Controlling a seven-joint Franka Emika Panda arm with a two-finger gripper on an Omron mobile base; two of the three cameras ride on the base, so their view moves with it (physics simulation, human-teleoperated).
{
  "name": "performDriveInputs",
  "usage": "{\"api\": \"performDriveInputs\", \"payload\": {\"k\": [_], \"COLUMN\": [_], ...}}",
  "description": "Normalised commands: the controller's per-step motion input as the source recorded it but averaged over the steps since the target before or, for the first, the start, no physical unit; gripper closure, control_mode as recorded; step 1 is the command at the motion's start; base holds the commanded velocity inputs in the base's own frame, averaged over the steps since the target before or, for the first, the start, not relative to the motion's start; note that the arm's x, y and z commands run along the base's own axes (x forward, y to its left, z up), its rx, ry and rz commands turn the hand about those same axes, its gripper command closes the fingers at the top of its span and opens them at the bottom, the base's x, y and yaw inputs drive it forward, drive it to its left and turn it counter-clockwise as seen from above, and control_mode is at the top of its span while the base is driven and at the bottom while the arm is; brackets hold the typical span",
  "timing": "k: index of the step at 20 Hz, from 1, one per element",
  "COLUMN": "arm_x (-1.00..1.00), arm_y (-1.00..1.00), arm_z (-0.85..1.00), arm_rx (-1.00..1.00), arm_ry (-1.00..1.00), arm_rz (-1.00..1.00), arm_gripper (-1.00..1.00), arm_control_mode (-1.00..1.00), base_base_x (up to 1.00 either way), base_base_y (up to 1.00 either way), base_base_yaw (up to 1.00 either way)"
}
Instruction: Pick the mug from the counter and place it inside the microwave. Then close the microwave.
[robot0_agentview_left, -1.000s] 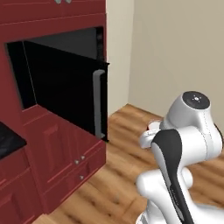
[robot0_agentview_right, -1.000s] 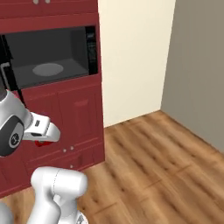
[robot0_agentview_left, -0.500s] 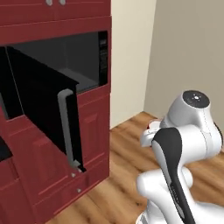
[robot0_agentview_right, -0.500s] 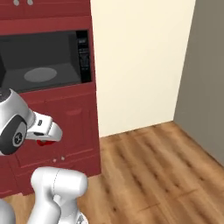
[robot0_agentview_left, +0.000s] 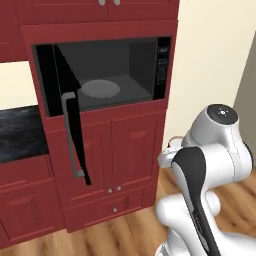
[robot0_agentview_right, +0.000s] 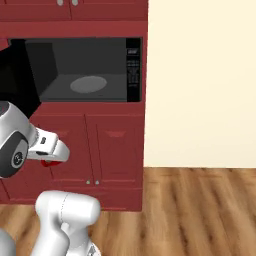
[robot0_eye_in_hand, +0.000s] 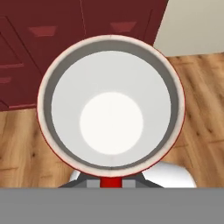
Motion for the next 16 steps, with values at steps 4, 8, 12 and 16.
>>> {"api": "performDriveInputs", "payload": {"k": [4, 8, 12, 16], "arm_x": [0.00, 0.00, 0.00, 0.00], "arm_y": [0.00, 0.00, 0.00, 0.00], "arm_z": [0.00, 0.00, 0.00, 0.00], "arm_rx": [0.00, 0.00, 0.00, 0.00], "arm_ry": [0.00, 0.00, 0.00, 0.00], "arm_rz": [0.00, 0.00, 0.00, 0.00], "arm_gripper": [1.00, 1.00, 1.00, 1.00], "arm_control_mode": [1.00, 1.00, 1.00, 1.00], "base_base_x": [0.38, 0.74, 0.77, 0.03], "base_base_y": [-0.19, 0.06, 0.12, 0.25], "base_base_yaw": [0.04, -0.05, -0.06, 0.04]}}
